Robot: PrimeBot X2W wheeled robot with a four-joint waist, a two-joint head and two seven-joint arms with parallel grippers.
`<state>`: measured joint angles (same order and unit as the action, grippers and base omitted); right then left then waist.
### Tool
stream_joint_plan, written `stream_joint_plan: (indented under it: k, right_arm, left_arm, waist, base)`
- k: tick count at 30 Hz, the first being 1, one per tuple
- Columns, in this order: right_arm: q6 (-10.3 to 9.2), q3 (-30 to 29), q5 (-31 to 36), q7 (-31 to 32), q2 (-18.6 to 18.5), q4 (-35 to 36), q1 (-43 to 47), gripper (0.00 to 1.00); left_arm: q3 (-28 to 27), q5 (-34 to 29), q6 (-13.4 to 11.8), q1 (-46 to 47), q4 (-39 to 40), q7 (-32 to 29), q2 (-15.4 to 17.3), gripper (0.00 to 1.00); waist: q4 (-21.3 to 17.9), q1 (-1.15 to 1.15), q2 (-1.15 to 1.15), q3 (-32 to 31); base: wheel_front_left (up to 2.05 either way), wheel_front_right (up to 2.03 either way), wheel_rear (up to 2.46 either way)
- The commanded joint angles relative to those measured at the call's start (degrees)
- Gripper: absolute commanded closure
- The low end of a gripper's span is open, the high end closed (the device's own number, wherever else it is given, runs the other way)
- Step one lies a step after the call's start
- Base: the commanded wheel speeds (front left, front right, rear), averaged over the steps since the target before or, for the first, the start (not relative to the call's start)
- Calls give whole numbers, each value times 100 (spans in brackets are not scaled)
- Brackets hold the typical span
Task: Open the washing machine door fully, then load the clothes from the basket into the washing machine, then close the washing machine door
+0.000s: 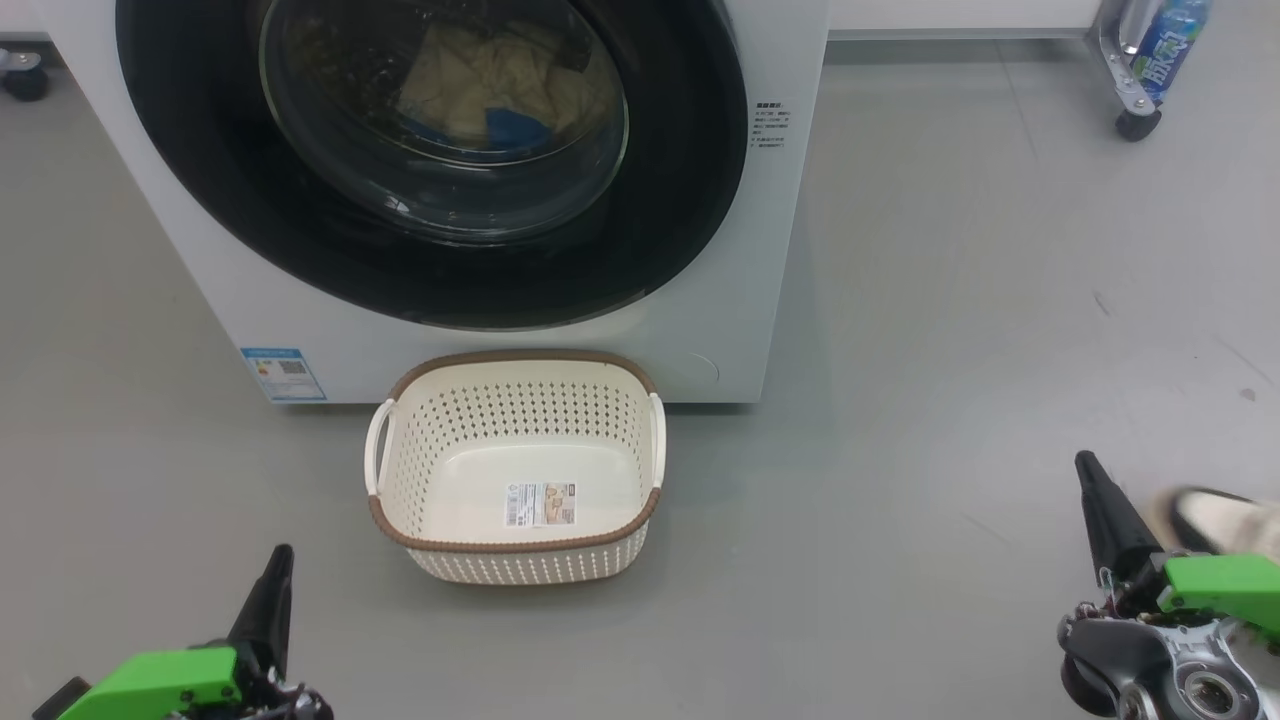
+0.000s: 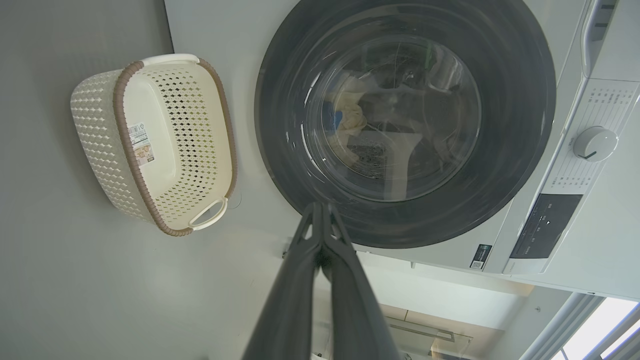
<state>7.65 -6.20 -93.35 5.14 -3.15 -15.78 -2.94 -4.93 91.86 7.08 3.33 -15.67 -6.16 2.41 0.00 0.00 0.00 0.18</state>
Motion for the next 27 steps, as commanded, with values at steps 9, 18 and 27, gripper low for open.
stream_joint_plan:
  k: [9, 18, 27]
  right_arm:
    - [-16, 68, 35, 55, -46, 181, -315, 100]
    - [-16, 57, 44, 64, -39, 180, -316, 100]
    - [-16, 46, 54, 72, -31, 180, -317, 100]
  left_arm:
    - [-160, 30, 41, 286, 162, -33, 47, 100]
    - [-159, 30, 41, 286, 162, -33, 47, 100]
    - [-159, 30, 41, 286, 162, -33, 47, 100]
  waist:
    - [0, 0, 0, 0]
    - [0, 0, 0, 0]
    - [0, 0, 0, 0]
  base:
    - [0, 0, 0]
    - [0, 0, 0]
    - [0, 0, 0]
